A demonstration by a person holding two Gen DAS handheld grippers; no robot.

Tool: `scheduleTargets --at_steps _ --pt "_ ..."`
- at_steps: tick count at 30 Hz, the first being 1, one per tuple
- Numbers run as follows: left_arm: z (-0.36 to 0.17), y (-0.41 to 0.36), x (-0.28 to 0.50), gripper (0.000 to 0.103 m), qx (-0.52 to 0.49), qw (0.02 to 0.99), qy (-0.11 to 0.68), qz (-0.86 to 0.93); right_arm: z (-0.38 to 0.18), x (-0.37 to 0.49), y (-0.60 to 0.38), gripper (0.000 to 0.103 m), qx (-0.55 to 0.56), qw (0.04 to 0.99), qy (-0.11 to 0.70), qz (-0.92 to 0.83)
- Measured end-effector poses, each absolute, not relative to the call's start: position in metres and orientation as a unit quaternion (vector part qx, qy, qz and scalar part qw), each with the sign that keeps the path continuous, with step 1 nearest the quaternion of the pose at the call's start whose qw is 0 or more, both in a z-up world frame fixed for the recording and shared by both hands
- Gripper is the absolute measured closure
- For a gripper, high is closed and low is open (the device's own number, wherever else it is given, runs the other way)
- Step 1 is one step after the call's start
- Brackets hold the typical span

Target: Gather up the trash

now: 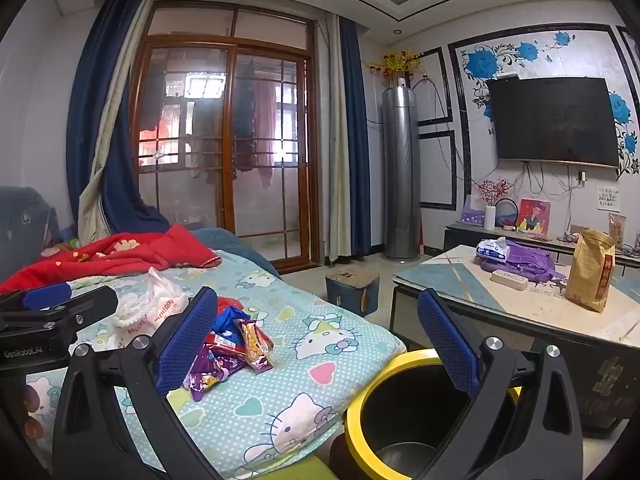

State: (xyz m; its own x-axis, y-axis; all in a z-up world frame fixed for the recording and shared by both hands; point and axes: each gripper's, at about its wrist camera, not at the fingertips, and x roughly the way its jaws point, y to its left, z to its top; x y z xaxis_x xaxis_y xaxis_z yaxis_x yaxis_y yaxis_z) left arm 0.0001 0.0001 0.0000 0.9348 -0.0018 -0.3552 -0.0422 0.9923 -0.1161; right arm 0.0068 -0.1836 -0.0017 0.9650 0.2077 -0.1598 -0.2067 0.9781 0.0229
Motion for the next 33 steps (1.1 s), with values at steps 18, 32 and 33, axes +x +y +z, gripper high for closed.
scheduleTargets --at_steps 18,32,33 --pt "-0.002 0.000 -0.003 0.011 -0.059 0.982 0.181 0.007 -0.010 0.011 -0.182 0.006 0.002 0.991 0.090 0.101" --pt "-0.004 -0.002 -0.001 0.011 -0.058 0.982 0.180 0.006 -0.008 0.010 -0.182 0.006 0.002 0.991 0.092 0.100" --pt "-0.004 -0.002 0.000 0.011 -0.058 0.982 0.181 0.007 -0.008 0.009 -0.182 0.006 0.002 0.991 0.091 0.100"
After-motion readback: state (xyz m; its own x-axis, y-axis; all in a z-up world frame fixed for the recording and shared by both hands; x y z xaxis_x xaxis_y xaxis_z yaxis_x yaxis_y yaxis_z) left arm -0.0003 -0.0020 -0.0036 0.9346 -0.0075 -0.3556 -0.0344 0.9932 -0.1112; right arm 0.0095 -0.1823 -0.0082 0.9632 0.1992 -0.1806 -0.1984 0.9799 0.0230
